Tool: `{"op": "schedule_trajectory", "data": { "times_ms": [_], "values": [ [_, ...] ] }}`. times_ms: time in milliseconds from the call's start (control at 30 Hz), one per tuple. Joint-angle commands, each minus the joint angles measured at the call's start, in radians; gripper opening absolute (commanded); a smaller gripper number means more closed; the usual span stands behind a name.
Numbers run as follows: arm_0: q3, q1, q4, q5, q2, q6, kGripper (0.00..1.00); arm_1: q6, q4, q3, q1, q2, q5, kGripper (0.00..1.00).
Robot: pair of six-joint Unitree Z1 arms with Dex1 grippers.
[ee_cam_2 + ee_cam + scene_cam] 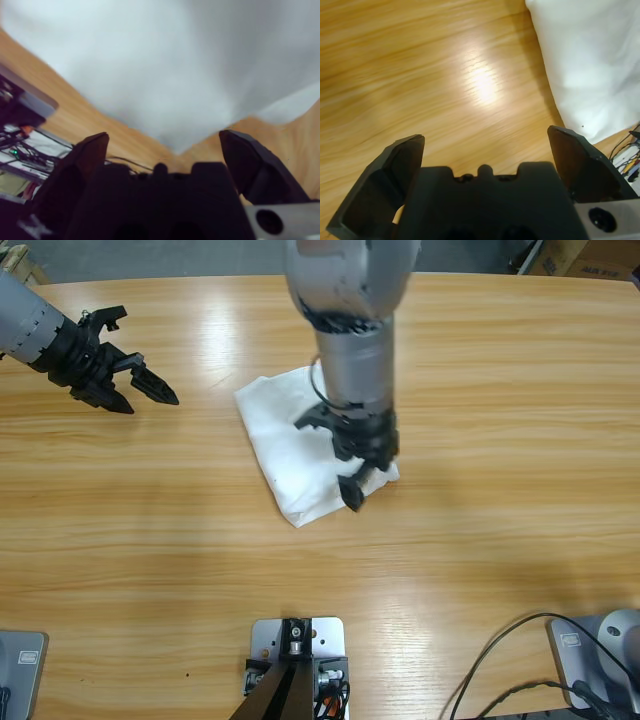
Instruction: Fold clothes
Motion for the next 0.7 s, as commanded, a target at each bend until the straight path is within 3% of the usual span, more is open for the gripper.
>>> {"op": "schedule_trajectory", "data": {
  "times_ms": [33, 267, 500, 567, 700],
  "values": [
    [0.031, -0.017, 0.001, -0.005, 0.043, 0.024, 0.964, 0.026, -0.066, 0.163, -0.008, -0.094, 0.001, 0.895],
    [0.001, -0.292, -0.074, -0.067, -0.03, -0.019, 0.964, 0.014, -0.064, 0.22, -0.152, -0.238, -0.07, 0.895],
    [-0.083, -0.377, -0.09, -0.065, 0.095, -0.046, 0.964, -0.009, -0.075, 0.297, -0.225, -0.32, -0.074, 0.895],
    [-0.159, -0.413, -0.064, -0.053, 0.13, -0.039, 0.964, -0.008, -0.078, 0.303, -0.225, -0.335, -0.068, 0.895],
    [-0.486, -0.494, 0.204, 0.035, 0.263, 0.044, 0.964, -0.01, -0.08, 0.315, -0.235, -0.353, -0.065, 0.895]
  ]
}}
